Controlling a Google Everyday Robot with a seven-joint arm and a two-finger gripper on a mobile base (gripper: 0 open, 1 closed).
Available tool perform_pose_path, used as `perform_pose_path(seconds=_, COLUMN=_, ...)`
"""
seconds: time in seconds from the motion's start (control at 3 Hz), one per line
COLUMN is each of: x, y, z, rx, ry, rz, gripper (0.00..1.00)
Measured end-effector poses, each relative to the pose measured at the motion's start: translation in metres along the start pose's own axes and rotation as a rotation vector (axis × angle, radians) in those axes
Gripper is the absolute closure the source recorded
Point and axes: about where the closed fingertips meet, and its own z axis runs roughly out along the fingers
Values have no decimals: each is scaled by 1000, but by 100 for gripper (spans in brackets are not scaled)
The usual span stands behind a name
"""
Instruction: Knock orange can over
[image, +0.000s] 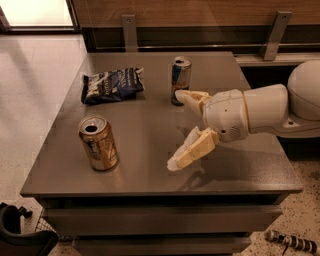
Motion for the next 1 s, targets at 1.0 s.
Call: perform_pose_path(seconds=1.0, x=-11, y=9, z=45, rx=-39, ry=-101, rz=-26, gripper=0)
